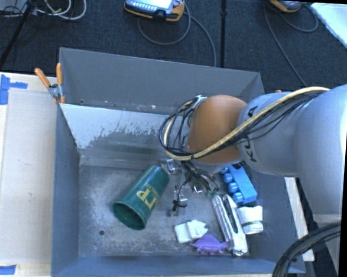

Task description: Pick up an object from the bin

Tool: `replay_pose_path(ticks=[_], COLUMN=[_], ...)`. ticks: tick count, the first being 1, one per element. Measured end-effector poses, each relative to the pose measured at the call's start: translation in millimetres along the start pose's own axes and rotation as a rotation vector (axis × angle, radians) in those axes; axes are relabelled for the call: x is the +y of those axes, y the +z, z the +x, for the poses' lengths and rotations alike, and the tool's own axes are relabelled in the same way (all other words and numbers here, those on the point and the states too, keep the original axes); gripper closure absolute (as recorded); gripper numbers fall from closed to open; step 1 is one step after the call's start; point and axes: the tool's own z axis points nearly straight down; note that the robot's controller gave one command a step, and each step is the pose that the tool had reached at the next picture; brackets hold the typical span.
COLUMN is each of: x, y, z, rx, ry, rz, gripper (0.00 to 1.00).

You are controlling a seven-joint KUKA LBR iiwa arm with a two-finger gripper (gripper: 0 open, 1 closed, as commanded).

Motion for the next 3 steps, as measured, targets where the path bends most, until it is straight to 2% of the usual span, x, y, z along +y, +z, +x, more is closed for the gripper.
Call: replay_pose_path(ticks=[1,2,3], x=[28,53,68], y=[0,1,1], z=[-6.4,-7.5,-21.1], rx=[-0.001,0.001,-0.001], ry=[-0.026,0.075,0.014], rz=[0.0,-0.001,0.0], gripper=[0.0,0.0,0.0])
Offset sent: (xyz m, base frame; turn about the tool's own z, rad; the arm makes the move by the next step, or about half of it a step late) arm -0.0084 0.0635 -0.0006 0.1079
